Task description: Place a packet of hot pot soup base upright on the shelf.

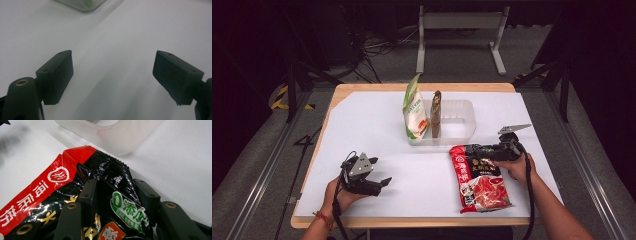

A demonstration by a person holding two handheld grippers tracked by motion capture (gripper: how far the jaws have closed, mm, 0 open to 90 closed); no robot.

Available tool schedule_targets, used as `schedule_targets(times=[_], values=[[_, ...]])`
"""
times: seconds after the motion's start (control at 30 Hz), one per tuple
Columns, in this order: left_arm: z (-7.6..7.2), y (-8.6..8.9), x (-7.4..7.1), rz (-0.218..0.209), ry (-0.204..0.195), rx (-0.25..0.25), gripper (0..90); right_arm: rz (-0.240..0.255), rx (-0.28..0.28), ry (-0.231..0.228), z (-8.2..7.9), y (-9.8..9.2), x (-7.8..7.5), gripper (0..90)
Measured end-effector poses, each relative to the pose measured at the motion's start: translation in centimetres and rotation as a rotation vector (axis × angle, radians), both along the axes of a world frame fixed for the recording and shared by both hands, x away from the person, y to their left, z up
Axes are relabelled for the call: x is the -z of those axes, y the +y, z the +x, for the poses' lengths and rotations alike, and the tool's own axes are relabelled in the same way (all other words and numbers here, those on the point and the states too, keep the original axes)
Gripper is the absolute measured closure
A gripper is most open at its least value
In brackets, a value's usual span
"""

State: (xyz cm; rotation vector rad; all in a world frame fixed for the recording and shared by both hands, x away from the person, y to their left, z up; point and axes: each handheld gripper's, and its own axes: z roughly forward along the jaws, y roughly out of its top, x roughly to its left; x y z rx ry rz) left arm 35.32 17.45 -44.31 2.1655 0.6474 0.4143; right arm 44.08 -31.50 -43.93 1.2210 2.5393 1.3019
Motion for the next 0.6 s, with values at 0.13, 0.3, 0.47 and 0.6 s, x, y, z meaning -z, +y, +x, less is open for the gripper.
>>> schedule_targets(times=[0.13, 0.3, 0.47, 0.6], values=[[0.0, 0.0, 0.0, 0.010, -0.003, 0.000, 17.5, 0.015, -0.009, -0.011, -0.1, -0.3, -0.3, 65.3], [0.0, 0.1, 0.0, 0.006, -0.006, -0.003, 17.5, 0.038, -0.025, -0.023, -0.5, -0.7, -0.6, 71.8], [0.0, 0.1, 0.0, 0.006, -0.011, -0.007, 17.4, 0.103, -0.038, -0.037, -1.0, -1.4, -1.2, 78.4], [0.0, 0.1, 0.0, 0.013, -0.010, -0.013, 17.2, 0.139, -0.055, -0.064, -1.6, -1.9, -1.9, 81.5]])
